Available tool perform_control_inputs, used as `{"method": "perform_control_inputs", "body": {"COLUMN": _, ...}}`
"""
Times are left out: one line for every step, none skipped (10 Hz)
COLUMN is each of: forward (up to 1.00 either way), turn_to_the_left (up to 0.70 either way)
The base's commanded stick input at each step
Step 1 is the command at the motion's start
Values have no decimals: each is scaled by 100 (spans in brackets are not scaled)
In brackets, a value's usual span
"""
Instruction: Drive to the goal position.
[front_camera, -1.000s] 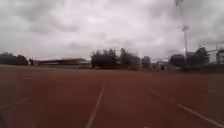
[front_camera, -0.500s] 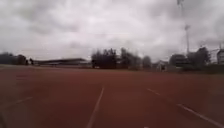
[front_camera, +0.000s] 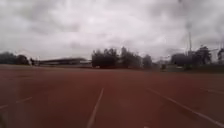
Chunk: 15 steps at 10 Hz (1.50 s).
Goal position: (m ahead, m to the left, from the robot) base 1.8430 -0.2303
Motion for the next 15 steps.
{"method": "perform_control_inputs", "body": {"forward": 70, "turn_to_the_left": 0}}
{"method": "perform_control_inputs", "body": {"forward": 70, "turn_to_the_left": 0}}
{"method": "perform_control_inputs", "body": {"forward": 70, "turn_to_the_left": 0}}
{"method": "perform_control_inputs", "body": {"forward": 70, "turn_to_the_left": 0}}
{"method": "perform_control_inputs", "body": {"forward": 70, "turn_to_the_left": 0}}
{"method": "perform_control_inputs", "body": {"forward": 70, "turn_to_the_left": 0}}
{"method": "perform_control_inputs", "body": {"forward": 70, "turn_to_the_left": 0}}
{"method": "perform_control_inputs", "body": {"forward": 70, "turn_to_the_left": 0}}
{"method": "perform_control_inputs", "body": {"forward": 70, "turn_to_the_left": 0}}
{"method": "perform_control_inputs", "body": {"forward": 70, "turn_to_the_left": 0}}
{"method": "perform_control_inputs", "body": {"forward": 70, "turn_to_the_left": 0}}
{"method": "perform_control_inputs", "body": {"forward": 70, "turn_to_the_left": 0}}
{"method": "perform_control_inputs", "body": {"forward": 70, "turn_to_the_left": 0}}
{"method": "perform_control_inputs", "body": {"forward": 70, "turn_to_the_left": 0}}
{"method": "perform_control_inputs", "body": {"forward": 70, "turn_to_the_left": 0}}
